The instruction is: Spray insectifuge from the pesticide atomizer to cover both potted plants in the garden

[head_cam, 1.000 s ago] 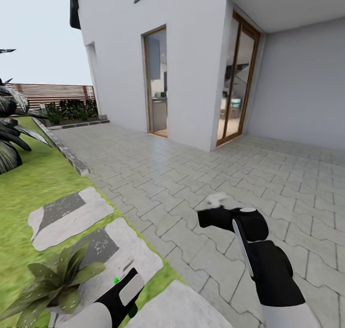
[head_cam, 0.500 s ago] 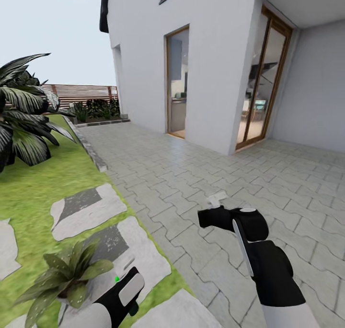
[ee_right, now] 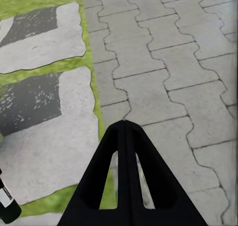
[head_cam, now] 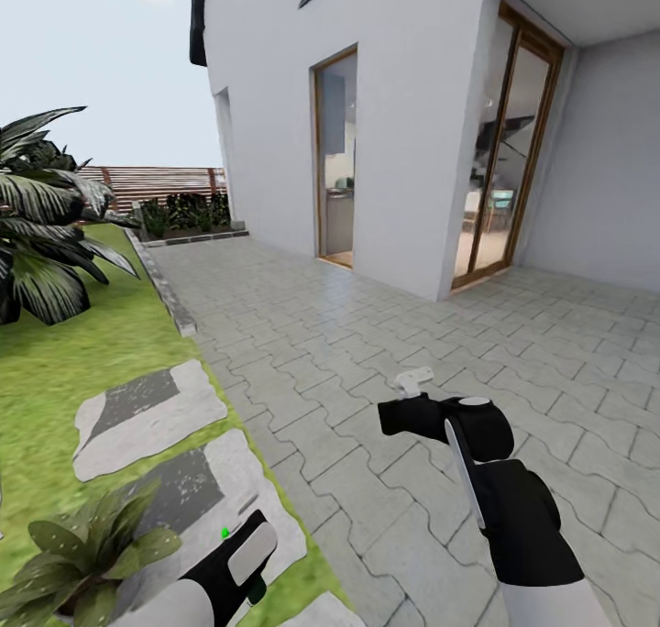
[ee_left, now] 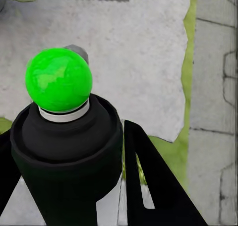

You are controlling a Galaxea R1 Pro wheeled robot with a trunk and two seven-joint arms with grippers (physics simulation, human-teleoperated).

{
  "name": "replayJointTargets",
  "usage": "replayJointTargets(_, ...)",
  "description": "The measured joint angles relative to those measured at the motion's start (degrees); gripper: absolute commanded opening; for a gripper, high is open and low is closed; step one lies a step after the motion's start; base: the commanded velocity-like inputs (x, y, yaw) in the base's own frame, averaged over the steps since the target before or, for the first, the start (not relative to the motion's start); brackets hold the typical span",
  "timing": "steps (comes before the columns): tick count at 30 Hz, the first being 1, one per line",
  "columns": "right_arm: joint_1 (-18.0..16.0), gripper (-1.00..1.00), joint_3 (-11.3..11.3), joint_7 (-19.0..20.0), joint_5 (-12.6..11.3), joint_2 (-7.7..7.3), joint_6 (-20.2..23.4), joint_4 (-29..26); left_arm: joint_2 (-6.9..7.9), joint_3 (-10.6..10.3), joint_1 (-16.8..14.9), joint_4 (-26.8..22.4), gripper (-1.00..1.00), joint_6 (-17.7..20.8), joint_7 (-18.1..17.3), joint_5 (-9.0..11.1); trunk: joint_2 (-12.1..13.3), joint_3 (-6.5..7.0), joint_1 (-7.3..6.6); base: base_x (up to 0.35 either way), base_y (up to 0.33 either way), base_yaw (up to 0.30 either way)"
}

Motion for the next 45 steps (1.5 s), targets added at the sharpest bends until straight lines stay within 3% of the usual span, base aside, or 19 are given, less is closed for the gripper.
replayJointTargets(14, -0.01, -1.0, 0.0, 0.0, -0.02, -0.02, -0.01, 0.05, 0.14, 0.0, 0.01, -0.02, -1.0, 0.17, 0.1, 0.0, 0.0, 0.31, 0.0, 0.066, -0.33, 0.252)
replayJointTargets(24, 0.01, -1.0, -0.01, 0.0, -0.08, -0.17, -0.01, -0.05, 0.13, -0.01, -0.01, 0.01, -1.0, 0.18, 0.09, -0.03, 0.0, 0.35, -0.01, 0.241, -0.247, 0.035)
replayJointTargets(25, 0.07, -1.0, 0.11, 0.03, -0.09, -0.16, 0.0, -0.11, 0.09, -1.42, 0.0, 0.0, -1.0, 0.15, 0.11, -0.65, 0.0, 0.35, -0.01, 0.254, -0.252, 0.0)
replayJointTargets(28, 0.09, -1.0, 0.17, 0.07, -0.08, -0.09, 0.0, -0.13, 0.12, -2.32, 0.0, 0.0, -1.0, 0.14, 0.21, -0.96, 0.0, 0.35, -0.01, 0.254, -0.251, 0.03)
replayJointTargets(45, 0.09, -1.0, 0.79, 0.06, -0.07, -0.1, -0.04, -0.08, 0.29, -2.5, 0.02, -0.04, -1.0, 0.13, 0.55, -1.07, 0.0, 0.35, 0.01, 0.213, -0.207, 0.242)
